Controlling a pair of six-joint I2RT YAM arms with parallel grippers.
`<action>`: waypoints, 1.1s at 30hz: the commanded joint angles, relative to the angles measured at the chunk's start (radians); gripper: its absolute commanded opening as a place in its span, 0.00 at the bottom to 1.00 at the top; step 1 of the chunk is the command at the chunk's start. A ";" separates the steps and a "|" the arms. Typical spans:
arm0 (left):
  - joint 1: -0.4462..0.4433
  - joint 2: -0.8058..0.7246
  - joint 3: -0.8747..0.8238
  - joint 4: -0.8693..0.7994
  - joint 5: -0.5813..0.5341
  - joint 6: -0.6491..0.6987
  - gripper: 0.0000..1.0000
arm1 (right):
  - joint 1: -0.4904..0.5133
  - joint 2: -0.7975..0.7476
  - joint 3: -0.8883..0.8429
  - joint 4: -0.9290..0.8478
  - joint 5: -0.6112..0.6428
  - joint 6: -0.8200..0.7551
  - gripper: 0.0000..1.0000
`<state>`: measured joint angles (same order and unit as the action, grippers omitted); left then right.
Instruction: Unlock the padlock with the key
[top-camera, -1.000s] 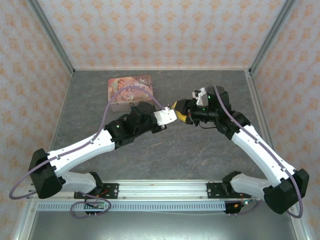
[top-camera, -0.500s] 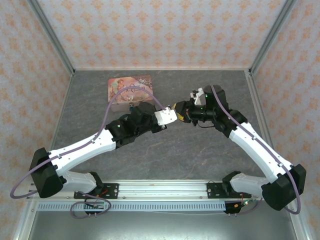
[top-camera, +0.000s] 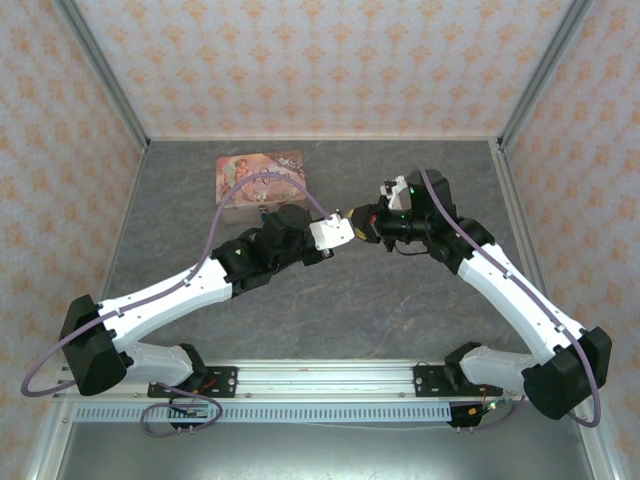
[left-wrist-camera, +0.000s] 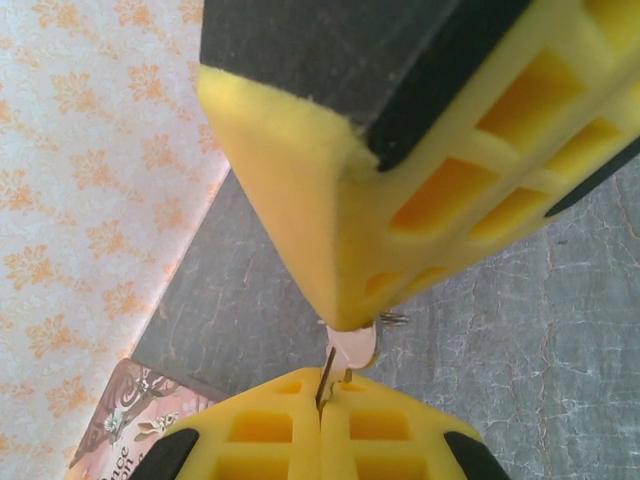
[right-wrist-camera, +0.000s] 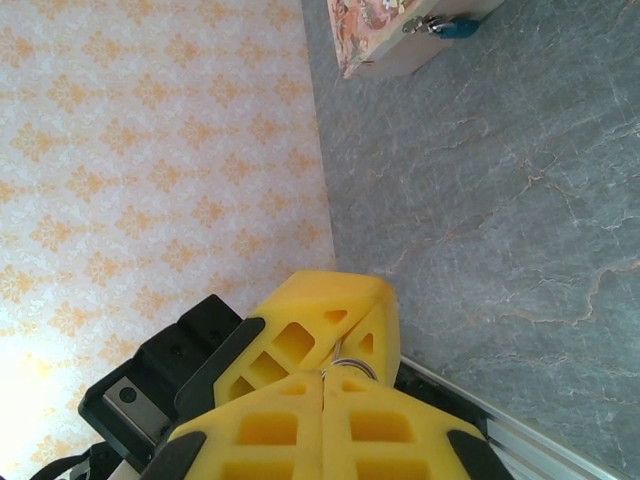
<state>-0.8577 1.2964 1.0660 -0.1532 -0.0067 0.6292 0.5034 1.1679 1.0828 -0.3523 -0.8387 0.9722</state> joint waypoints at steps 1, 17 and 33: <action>-0.011 -0.009 0.023 0.012 -0.007 -0.004 0.10 | 0.004 -0.003 0.028 -0.042 0.002 0.013 0.01; 0.104 -0.282 -0.220 0.226 0.206 -0.549 0.55 | 0.004 -0.177 -0.162 0.307 0.129 -0.142 0.00; 0.159 -0.210 -0.089 0.429 0.317 -1.508 0.79 | 0.015 -0.132 -0.352 1.109 0.133 0.011 0.00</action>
<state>-0.7082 1.0603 0.9375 0.1654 0.2512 -0.6464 0.5056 1.0378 0.7383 0.5514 -0.7029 0.9504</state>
